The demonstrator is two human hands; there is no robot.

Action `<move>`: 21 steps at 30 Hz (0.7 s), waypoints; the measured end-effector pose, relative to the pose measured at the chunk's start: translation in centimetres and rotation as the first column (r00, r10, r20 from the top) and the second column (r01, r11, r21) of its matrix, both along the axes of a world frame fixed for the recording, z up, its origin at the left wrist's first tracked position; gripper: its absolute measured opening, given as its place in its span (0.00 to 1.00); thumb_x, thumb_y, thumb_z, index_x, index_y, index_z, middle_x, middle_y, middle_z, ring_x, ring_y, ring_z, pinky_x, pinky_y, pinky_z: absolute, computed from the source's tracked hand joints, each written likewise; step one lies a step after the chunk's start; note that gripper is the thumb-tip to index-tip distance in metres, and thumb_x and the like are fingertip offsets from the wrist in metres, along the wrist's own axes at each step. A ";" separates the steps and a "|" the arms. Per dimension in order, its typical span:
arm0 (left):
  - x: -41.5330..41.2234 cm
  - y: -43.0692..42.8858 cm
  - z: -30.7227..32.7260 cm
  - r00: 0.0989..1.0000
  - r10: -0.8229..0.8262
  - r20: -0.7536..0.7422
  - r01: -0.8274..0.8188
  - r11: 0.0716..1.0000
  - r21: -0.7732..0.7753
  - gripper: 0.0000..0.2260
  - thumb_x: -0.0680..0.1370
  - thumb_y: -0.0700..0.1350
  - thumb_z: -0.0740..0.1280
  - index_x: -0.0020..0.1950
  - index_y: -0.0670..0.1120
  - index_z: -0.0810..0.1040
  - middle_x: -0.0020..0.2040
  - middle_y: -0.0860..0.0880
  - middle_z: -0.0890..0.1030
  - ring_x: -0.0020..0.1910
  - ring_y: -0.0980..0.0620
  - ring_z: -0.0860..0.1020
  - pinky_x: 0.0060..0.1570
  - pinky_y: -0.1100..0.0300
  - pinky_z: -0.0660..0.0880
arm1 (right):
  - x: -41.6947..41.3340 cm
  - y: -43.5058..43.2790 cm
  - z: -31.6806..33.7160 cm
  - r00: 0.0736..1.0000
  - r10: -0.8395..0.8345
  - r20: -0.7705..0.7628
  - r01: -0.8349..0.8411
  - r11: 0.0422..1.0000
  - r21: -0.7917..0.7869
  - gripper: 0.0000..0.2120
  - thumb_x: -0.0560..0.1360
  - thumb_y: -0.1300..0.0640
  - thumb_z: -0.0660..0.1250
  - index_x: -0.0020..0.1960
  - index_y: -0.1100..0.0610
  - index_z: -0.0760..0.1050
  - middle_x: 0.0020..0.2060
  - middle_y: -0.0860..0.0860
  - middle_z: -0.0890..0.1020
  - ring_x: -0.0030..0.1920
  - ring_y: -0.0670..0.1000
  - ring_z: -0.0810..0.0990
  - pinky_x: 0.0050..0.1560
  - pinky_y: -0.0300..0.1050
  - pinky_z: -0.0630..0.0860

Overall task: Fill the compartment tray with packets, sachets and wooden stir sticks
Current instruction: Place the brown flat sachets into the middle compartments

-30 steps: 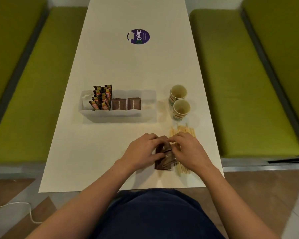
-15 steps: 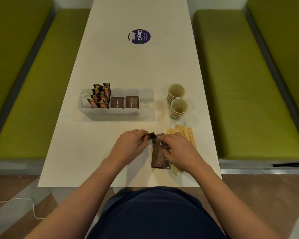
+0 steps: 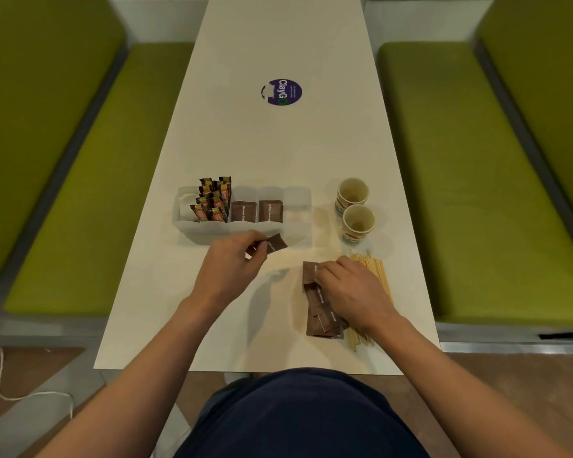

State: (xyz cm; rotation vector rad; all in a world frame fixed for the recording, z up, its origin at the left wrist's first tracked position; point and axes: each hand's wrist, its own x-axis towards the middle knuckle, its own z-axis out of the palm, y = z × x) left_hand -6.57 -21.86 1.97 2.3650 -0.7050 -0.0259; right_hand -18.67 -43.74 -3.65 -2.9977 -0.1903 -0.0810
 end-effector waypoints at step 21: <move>11.8 -1.3 1.5 0.969 -0.219 0.113 0.093 0.749 0.656 0.07 0.77 0.39 0.64 0.46 0.44 0.82 0.44 0.44 0.81 0.55 0.44 0.75 0.38 0.54 0.68 | 9.2 5.4 7.5 0.864 -0.494 0.095 0.292 0.646 0.705 0.04 0.81 0.57 0.67 0.54 0.53 0.80 0.48 0.44 0.80 0.46 0.42 0.76 0.48 0.33 0.70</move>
